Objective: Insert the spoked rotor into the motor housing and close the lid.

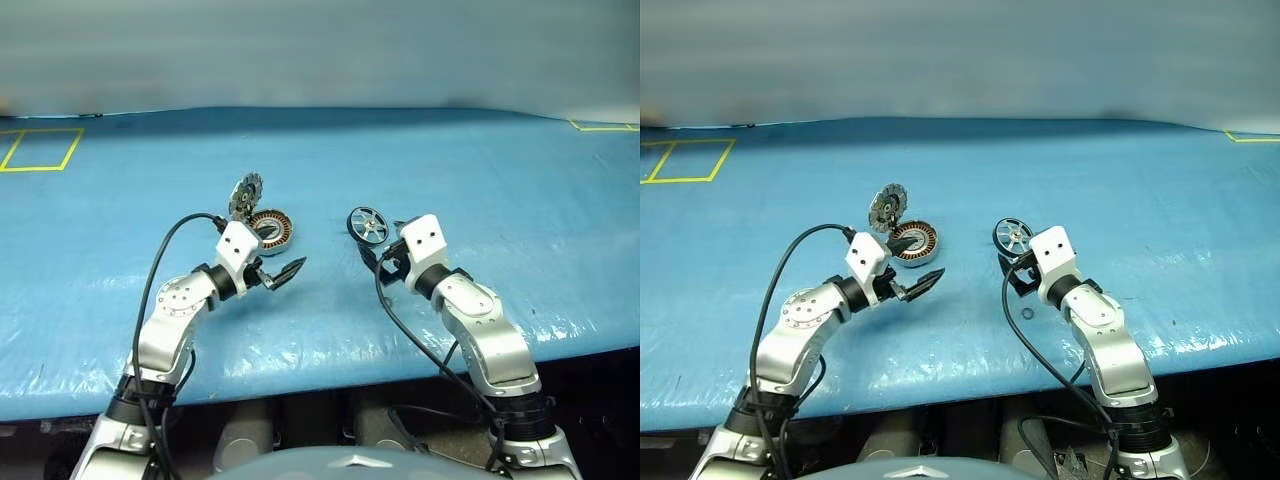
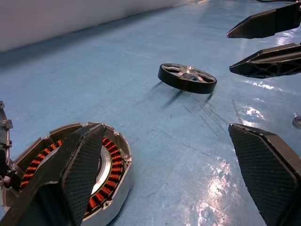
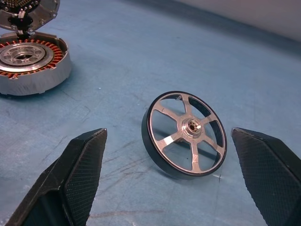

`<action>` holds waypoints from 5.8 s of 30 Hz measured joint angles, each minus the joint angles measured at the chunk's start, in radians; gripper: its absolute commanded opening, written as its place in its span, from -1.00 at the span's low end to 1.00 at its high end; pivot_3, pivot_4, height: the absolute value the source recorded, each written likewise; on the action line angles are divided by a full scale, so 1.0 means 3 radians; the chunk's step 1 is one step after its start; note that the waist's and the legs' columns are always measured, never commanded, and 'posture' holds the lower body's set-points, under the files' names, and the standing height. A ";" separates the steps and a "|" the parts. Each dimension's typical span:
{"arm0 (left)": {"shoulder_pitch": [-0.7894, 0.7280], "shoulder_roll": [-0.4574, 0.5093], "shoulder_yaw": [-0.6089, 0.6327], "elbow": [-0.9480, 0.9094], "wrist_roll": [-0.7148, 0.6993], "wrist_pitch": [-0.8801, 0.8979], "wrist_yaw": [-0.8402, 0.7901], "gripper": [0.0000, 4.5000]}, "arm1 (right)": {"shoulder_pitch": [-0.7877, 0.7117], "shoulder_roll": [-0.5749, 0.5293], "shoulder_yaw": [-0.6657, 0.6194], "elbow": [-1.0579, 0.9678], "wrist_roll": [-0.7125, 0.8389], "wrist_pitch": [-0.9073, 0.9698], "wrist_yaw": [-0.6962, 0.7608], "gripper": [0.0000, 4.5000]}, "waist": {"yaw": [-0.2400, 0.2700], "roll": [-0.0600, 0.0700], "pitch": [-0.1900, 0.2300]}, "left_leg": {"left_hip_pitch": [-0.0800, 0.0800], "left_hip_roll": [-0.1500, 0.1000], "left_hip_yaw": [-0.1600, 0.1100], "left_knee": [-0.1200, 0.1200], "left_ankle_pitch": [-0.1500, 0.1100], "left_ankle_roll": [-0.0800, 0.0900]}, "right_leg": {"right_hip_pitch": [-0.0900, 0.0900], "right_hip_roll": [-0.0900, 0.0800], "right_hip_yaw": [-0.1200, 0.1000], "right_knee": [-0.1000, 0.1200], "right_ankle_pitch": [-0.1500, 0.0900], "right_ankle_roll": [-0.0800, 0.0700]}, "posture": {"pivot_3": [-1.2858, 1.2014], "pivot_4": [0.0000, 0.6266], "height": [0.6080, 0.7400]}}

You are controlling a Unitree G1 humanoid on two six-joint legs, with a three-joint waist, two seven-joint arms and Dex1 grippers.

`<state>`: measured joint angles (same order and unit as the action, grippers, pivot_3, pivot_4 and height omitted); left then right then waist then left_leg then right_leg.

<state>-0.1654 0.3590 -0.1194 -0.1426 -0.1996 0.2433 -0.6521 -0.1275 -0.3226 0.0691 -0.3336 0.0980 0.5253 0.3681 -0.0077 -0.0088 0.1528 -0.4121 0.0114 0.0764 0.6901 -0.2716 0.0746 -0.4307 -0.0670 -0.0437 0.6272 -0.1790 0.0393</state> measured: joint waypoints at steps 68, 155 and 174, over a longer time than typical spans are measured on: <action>-0.1468 0.1364 -0.0806 0.0480 0.0910 -0.0515 -0.1507 1.00 | -0.0009 -0.0085 0.0426 0.0027 -0.0115 -0.0020 0.0237 0.98 | 0.0001 0.0001 0.0003 | -0.0003 -0.0002 0.0004 0.0000 0.0005 -0.0008 | -0.0002 0.0002 0.0000 -0.0002 -0.0008 0.0012 | 0.03 -0.52 1.00; -0.3157 0.0524 -0.1564 0.3717 0.2306 -0.2524 -0.2399 0.75 | 0.0250 0.0275 0.0591 0.0029 -0.0293 -0.0440 -0.0158 1.00 | -0.0009 -0.0008 0.0006 | -0.0013 0.0000 0.0009 0.0028 -0.0010 0.0017 | -0.0002 0.0004 0.0007 0.0004 0.0001 0.0015 | 0.03 -0.52 1.00; -0.3181 0.0505 -0.1719 0.3840 0.2755 -0.3176 -0.1462 0.01 | 0.0279 0.0196 0.0523 -0.0098 -0.0290 -0.0421 -0.0124 1.00 | 0.0016 -0.0008 0.0005 | -0.0010 -0.0001 0.0009 0.0033 -0.0011 0.0020 | 0.0002 0.0002 0.0007 0.0006 0.0006 0.0017 | 0.03 -0.52 1.00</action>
<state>-1.1198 0.5104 -0.6351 1.0093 0.6269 -0.7096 -1.0908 -0.0437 -0.2639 0.2259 -0.3631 0.0112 0.3989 0.3310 -0.0028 -0.0113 0.1543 -0.4150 0.0110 0.0793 0.7000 -0.2748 0.0806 -0.4301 -0.0665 -0.0416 0.6290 -0.1773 0.0444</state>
